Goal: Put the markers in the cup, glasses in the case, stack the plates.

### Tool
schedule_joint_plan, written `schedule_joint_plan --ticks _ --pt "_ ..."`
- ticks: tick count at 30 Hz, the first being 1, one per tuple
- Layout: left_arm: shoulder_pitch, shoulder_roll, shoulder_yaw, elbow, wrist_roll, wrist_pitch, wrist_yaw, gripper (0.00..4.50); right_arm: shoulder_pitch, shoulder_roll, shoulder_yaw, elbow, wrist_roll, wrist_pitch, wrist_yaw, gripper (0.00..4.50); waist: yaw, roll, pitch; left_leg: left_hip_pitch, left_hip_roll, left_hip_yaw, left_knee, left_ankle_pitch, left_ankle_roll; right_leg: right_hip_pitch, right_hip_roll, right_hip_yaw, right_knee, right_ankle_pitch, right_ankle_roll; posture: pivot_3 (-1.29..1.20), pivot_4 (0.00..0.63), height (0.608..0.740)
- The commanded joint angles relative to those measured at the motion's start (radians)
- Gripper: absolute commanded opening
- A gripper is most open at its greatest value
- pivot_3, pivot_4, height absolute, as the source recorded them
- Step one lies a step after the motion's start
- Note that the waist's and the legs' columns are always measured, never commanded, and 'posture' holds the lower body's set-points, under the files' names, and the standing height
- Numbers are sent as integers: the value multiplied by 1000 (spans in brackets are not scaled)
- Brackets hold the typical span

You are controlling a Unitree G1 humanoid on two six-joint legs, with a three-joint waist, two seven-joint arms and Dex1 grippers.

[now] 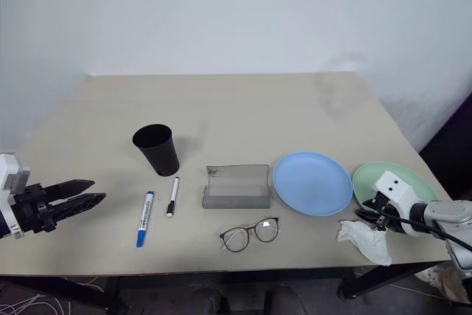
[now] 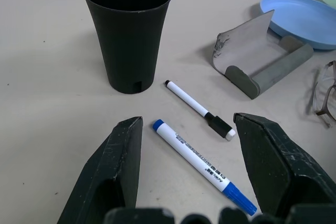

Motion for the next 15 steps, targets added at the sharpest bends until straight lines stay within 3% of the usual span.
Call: schedule_joint_plan --ticks 1,10,15 --pt "-5 -3 6 -2 7 -21 9 2895 -41 -1 -7 8 -9 0 -17 67 -4 -2 -1 0 0 0 0 0 0 0 0 0 0 0 0 0 0 738" --pt "-8 -14 -7 -3 6 -26 28 2895 -237 32 -1 210 -103 -146 -154 26 -6 -3 0 3 2 7 2 1 1 1 0 3 0 -1 -1 0 0 738" --pt "-11 -13 -9 2 4 -28 33 2895 -257 50 6 165 -58 -274 -72 26 -4 -3 -1 3 2 7 0 0 2 0 1 7 0 1 1 0 0 738"
